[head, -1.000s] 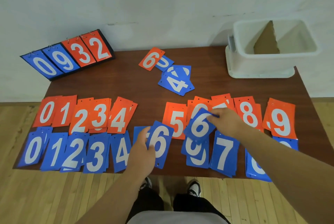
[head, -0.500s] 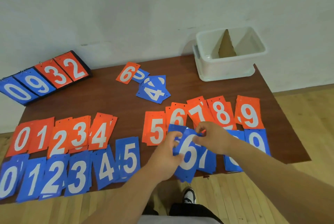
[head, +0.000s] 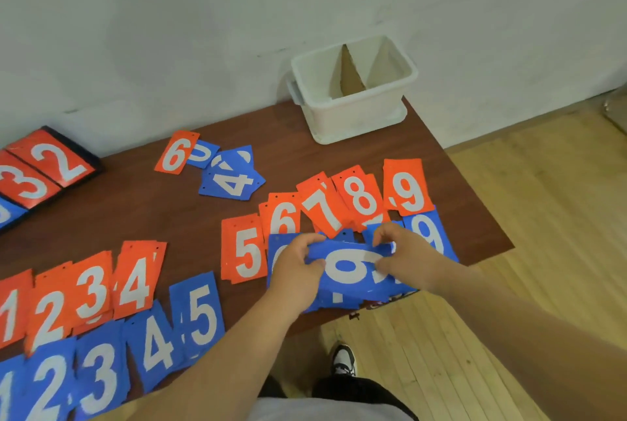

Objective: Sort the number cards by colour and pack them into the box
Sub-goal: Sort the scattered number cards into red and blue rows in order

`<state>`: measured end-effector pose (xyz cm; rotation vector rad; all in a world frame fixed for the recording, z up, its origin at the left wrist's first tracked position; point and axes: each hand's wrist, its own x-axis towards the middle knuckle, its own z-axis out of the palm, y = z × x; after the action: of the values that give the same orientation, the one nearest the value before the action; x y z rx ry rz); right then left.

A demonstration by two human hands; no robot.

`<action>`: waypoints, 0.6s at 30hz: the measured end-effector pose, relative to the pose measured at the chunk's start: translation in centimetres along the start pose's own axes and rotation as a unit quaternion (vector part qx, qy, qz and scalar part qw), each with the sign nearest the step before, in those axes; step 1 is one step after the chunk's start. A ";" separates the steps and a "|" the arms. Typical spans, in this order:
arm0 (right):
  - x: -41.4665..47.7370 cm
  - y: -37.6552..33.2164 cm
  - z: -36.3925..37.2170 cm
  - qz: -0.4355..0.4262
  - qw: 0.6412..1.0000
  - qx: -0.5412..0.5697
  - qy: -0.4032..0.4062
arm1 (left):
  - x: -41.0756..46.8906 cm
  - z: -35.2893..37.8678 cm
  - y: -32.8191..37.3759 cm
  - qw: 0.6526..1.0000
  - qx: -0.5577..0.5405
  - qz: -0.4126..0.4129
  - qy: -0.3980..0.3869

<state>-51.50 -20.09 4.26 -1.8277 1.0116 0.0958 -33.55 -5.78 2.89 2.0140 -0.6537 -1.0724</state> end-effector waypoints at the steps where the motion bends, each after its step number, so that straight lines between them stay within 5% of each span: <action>1: -0.4 0.4 -0.3 0.007 1.000 0.002 -0.025 | 0.3 0.5 0.6 1.000 0.015 0.014 -0.012; 6: -1.8 1.9 -1.6 0.022 0.997 0.061 -0.047 | 1.3 2.6 3.9 0.990 0.056 0.087 -0.094; 13: -0.5 7.5 -3.5 0.156 0.955 0.086 0.238 | 2.9 2.4 4.9 0.991 0.091 0.089 -0.028; 18: 0.4 9.7 -4.5 0.226 0.954 -0.004 0.196 | 3.3 0.4 2.4 0.987 0.149 0.064 -0.002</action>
<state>-59.42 -25.30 -0.77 -1.6233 1.7024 0.0114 -32.37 -9.76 3.15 2.1870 -0.9802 -0.9474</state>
